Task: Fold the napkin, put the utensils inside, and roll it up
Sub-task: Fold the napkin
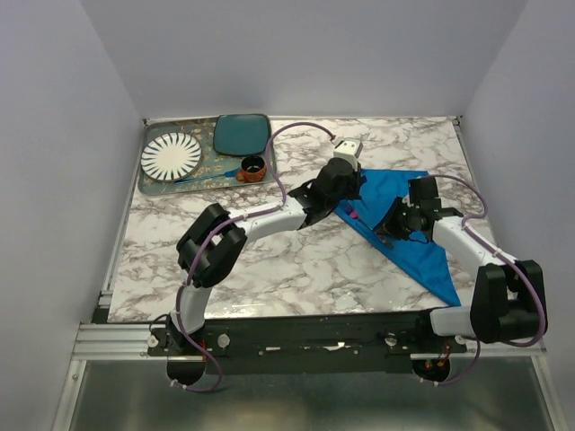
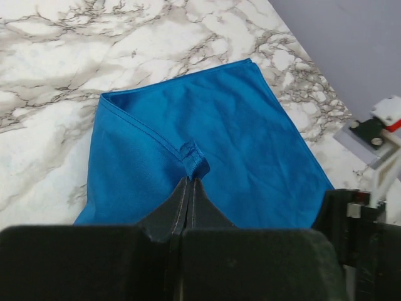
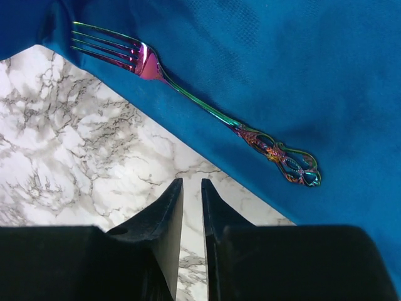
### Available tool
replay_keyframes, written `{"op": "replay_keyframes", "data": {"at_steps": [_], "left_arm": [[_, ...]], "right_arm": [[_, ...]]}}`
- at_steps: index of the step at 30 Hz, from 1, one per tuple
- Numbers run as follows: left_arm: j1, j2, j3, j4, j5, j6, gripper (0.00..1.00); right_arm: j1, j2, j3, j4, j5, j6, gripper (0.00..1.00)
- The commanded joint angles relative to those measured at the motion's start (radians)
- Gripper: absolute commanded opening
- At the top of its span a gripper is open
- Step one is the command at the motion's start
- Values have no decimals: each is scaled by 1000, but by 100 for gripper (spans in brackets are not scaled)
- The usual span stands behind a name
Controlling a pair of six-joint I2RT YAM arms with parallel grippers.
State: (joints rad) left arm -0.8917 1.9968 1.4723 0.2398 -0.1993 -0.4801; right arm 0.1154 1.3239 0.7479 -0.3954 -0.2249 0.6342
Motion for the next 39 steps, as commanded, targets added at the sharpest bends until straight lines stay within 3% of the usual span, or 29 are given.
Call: {"op": "replay_keyframes", "data": {"at_steps": [1, 26, 39], "left_arm": [[-23, -27, 43, -7, 34, -22, 0], [-99, 11, 88, -36, 84, -45, 0], [-130, 25, 86, -45, 116, -61, 0]], "right_arm": [[-32, 40, 5, 43, -34, -24, 26], [-59, 224, 5, 112, -33, -48, 26], [-62, 183, -12, 106, -70, -51, 24]]}}
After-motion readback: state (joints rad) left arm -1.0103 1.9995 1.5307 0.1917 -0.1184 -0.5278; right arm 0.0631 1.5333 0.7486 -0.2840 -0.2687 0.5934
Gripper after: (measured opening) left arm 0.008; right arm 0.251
